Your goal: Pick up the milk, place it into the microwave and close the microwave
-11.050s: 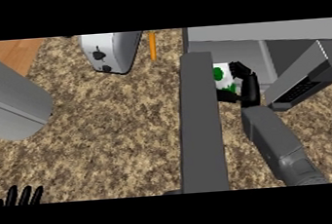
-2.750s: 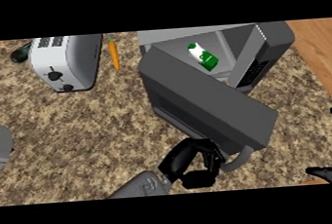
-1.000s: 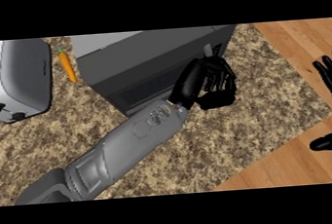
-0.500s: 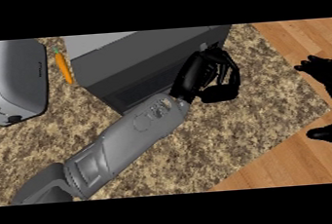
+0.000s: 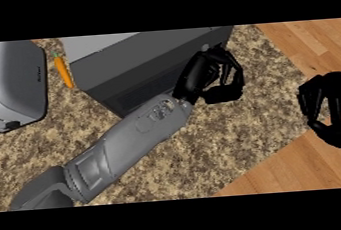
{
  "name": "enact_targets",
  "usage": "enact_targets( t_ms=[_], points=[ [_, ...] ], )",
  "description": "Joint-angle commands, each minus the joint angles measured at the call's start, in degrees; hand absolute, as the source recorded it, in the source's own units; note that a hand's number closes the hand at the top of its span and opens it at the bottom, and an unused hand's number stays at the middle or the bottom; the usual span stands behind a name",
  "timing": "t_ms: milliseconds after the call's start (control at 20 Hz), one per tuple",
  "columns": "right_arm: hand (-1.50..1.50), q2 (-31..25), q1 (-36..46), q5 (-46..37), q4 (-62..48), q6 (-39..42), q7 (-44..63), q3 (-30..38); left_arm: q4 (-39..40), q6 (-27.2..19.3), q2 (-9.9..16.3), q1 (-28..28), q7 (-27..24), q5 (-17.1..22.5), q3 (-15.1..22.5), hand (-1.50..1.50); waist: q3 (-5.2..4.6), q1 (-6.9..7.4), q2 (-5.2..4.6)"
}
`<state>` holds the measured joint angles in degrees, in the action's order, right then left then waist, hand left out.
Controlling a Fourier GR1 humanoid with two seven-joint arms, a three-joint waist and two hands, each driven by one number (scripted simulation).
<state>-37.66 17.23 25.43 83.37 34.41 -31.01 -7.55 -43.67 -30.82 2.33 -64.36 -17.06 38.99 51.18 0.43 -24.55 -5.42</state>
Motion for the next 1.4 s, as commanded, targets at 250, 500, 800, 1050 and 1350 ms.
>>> enact_targets(
  t_ms=[250, 500, 800, 1050, 1350],
  points=[
    [1.50, -0.5, -0.5, 1.1, 5.9, 4.7, -1.0, -3.5, 2.5, -1.4, -2.2, -2.9, -0.3, 1.5, -0.4, 1.50, 0.21, -2.85, -0.20],
    [1.50, -0.3, -0.8, 1.6, 8.8, 4.0, 0.4, -5.0, 1.7, -2.4, -2.1, -2.6, -1.2, 2.0, -0.7, 1.50, 0.24, -2.48, -0.49],
    [1.50, -1.1, -1.0, 2.8, 12.1, 3.9, 1.5, -5.4, 2.8, -3.0, -2.2, -3.8, -1.0, 2.9, -1.0, 1.50, 0.26, -3.81, -0.66],
    [1.50, -1.2, -2.6, 2.9, 13.6, 2.6, 2.4, -5.7, 3.8, -11.6, -2.2, -2.0, -2.8, 5.5, -6.9, 1.50, -0.17, -1.19, 0.17],
    [1.50, -1.6, -5.8, 3.7, 16.5, 5.5, 6.5, -12.3, -0.1, -5.0, -2.3, 2.6, 1.7, 17.7, -15.2, 1.50, -0.94, 0.29, -2.56]
  ],
)
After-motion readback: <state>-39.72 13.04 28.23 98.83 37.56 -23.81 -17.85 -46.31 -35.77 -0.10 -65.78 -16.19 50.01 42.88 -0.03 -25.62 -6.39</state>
